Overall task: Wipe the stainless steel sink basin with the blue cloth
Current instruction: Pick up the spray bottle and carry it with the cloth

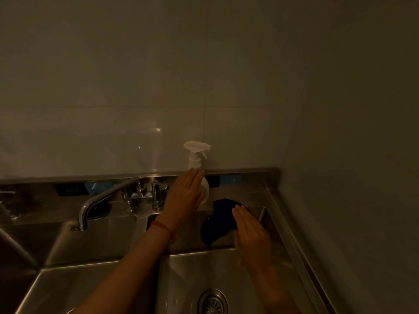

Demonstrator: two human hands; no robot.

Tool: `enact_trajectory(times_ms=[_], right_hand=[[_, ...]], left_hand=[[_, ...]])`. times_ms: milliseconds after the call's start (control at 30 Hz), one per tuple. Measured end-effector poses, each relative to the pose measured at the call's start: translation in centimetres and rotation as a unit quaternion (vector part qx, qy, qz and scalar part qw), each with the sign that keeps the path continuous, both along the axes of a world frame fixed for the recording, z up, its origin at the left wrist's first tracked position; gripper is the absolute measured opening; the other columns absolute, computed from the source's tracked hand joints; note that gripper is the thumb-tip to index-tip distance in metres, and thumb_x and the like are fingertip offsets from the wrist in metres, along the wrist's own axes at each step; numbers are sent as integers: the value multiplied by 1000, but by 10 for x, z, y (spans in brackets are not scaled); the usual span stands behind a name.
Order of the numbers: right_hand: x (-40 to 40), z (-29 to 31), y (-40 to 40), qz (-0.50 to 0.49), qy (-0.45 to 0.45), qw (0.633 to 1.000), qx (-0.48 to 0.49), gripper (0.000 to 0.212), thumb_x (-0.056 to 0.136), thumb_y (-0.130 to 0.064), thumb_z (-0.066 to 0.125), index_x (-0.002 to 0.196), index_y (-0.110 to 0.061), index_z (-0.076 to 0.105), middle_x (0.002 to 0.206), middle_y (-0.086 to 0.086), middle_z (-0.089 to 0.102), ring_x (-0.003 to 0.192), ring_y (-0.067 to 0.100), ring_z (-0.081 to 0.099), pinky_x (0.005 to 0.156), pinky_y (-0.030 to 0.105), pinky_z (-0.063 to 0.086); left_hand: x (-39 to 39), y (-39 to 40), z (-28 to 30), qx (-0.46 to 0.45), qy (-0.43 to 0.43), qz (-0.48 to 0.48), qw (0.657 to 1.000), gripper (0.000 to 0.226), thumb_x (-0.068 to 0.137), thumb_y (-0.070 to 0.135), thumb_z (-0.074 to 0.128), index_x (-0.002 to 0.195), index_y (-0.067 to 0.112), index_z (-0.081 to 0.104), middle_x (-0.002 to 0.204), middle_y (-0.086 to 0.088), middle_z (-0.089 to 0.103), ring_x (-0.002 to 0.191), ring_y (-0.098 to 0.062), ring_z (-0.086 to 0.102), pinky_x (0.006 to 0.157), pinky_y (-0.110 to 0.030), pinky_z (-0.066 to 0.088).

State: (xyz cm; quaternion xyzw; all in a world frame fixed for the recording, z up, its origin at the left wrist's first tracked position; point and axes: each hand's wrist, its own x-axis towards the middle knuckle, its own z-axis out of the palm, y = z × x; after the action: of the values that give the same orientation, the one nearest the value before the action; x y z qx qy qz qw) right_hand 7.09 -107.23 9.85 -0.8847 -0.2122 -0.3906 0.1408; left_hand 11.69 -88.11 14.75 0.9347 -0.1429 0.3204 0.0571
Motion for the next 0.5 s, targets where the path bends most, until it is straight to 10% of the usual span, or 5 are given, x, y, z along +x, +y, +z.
enact_trajectory(times_ms=[500], right_hand=[[41, 8, -6, -21, 14, 1000, -4, 50, 45, 8, 86, 92, 3, 71, 97, 16, 71, 89, 27, 69, 72, 35, 56]], left_hand=[[84, 1, 4, -32, 41, 2, 999, 54, 83, 9, 71, 131, -7, 52, 135, -27, 52, 125, -40, 51, 104, -47, 42]])
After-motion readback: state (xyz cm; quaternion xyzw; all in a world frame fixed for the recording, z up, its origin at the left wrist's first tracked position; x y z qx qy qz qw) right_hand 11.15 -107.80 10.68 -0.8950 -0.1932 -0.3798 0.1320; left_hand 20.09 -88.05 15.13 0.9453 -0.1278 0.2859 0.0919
